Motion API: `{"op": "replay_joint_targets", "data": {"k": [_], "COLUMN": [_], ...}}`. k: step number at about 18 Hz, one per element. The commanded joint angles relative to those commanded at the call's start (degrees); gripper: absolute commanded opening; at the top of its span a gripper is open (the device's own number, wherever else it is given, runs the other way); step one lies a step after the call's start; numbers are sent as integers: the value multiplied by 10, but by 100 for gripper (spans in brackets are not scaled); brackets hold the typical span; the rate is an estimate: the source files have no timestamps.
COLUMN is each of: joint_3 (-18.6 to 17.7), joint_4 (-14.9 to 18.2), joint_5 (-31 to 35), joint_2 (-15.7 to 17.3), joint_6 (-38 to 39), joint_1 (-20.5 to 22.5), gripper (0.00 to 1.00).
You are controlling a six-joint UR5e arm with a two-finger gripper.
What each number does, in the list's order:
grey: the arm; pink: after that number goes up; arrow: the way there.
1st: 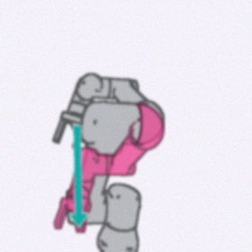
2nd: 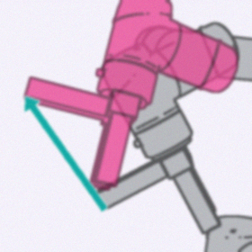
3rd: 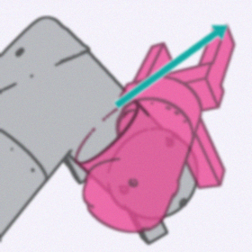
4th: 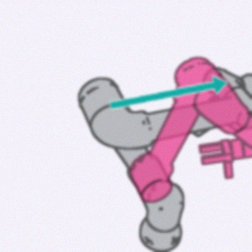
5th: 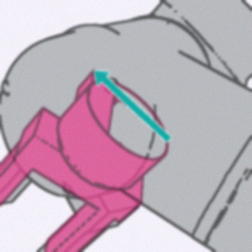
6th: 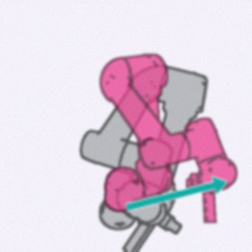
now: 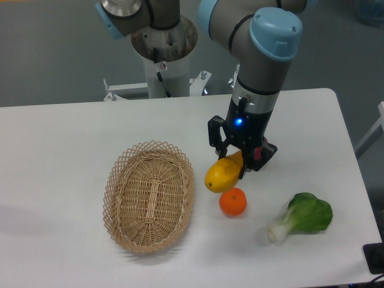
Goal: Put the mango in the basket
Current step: 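Grip the yellow mango and lift it off the table, then carry the mango over the wicker basket and lower it inside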
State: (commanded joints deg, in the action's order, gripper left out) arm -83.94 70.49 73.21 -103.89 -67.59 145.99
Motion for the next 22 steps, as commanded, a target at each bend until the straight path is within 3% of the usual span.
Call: {"op": "replay_joint_targets", "data": {"k": [4, 8, 12, 17, 20, 22], "joint_3": [-3, -34, -54, -111, -148, -163], "joint_4": [-1, -6, -26, -97, -174, -195], "joint_5": [-1, 2, 5, 46, 88, 109], "joint_2": [3, 25, 31, 24, 4, -15], "joint_6": [0, 13, 87, 172, 219, 239], "joint_1": [-1, -3, -27, -102, -151, -180], "gripper": [49, 49, 49, 49, 49, 49]}}
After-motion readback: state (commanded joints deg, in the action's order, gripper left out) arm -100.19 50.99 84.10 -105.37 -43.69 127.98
